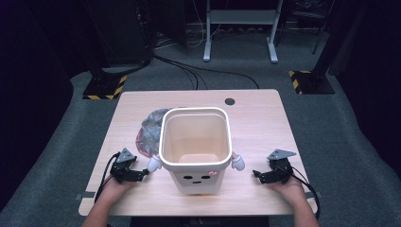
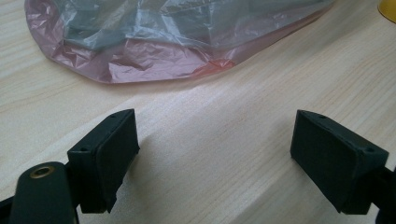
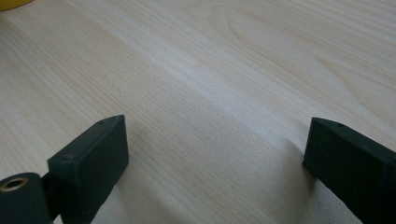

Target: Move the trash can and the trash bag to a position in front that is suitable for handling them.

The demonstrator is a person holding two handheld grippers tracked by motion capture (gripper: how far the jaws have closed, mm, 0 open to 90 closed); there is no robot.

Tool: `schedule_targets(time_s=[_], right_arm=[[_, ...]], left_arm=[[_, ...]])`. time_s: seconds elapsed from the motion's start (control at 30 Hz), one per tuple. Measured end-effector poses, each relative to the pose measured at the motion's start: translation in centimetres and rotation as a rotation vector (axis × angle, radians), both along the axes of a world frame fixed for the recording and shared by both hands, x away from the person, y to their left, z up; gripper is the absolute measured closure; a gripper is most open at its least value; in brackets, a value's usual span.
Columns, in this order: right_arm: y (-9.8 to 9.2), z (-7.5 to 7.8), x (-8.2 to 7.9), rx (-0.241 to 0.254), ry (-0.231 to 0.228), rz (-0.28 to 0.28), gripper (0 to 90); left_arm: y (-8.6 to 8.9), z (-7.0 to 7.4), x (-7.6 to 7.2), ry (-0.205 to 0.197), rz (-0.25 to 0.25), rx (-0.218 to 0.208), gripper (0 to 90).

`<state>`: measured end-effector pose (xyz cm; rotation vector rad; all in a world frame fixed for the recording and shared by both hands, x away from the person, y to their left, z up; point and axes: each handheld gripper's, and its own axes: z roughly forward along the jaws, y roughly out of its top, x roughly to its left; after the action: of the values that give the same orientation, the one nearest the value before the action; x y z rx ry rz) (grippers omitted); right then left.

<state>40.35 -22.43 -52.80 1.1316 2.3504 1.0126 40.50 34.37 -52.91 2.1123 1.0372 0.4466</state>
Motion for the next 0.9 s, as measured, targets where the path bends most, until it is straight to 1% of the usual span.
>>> schedule_targets(time_s=[0.07,0.1,0.17,0.3,0.33,0.37,0.5,0.53,0.6,0.63,0.7,0.77,0.8,0.83,0.9], right_arm=[[0.0,0.0,-0.2,0.007,-0.003,0.003,11.0],[0.0,0.0,-0.2,0.007,-0.003,0.003,11.0],[0.1,0.1,-0.4,0.013,-0.012,0.023,14.8],[0.1,0.1,-0.4,0.015,-0.010,0.028,14.8],[0.1,0.1,-0.4,0.014,-0.010,0.033,14.8],[0.0,0.1,-0.3,0.014,-0.011,0.036,14.7],[0.0,0.1,-0.3,0.014,-0.011,0.037,14.7],[0.1,0.1,-0.3,0.014,-0.011,0.036,14.7],[0.1,0.1,-0.3,0.014,-0.011,0.035,14.7],[0.1,0.1,-0.3,0.014,-0.011,0.035,14.7],[0.1,0.1,-0.3,0.014,-0.011,0.035,14.7],[0.1,0.1,-0.3,0.014,-0.011,0.035,14.7],[0.1,0.1,-0.3,0.014,-0.011,0.035,14.7],[0.1,0.1,-0.3,0.014,-0.011,0.035,14.7],[0.1,0.1,-0.3,0.015,-0.010,0.034,14.7]], left_arm=[[0.0,0.0,0.0,0.000,0.001,0.001,15.0],[0.0,0.0,0.0,0.000,0.001,0.001,15.1],[0.0,0.0,-0.1,-0.001,0.004,0.002,15.5],[0.0,0.2,-0.2,0.009,-0.001,0.007,16.9],[0.0,0.3,-0.2,0.012,-0.005,0.009,20.0],[0.0,0.4,-0.2,0.021,-0.017,0.015,21.2],[0.0,0.7,-0.5,0.031,-0.020,0.009,23.7],[0.1,0.9,-0.6,0.025,-0.018,-0.002,23.7],[0.1,1.5,-0.7,0.005,-0.014,-0.039,23.4],[0.2,1.9,-0.6,-0.008,-0.012,-0.045,23.2],[0.2,2.8,-0.6,-0.032,0.000,-0.066,23.0],[0.3,3.8,-0.4,-0.058,0.012,-0.108,22.8],[0.3,4.4,0.0,-0.075,0.013,-0.118,23.0],[0.3,4.4,0.0,-0.075,0.013,-0.118,22.9],[0.0,4.8,0.7,-0.080,0.008,-0.102,22.9]])
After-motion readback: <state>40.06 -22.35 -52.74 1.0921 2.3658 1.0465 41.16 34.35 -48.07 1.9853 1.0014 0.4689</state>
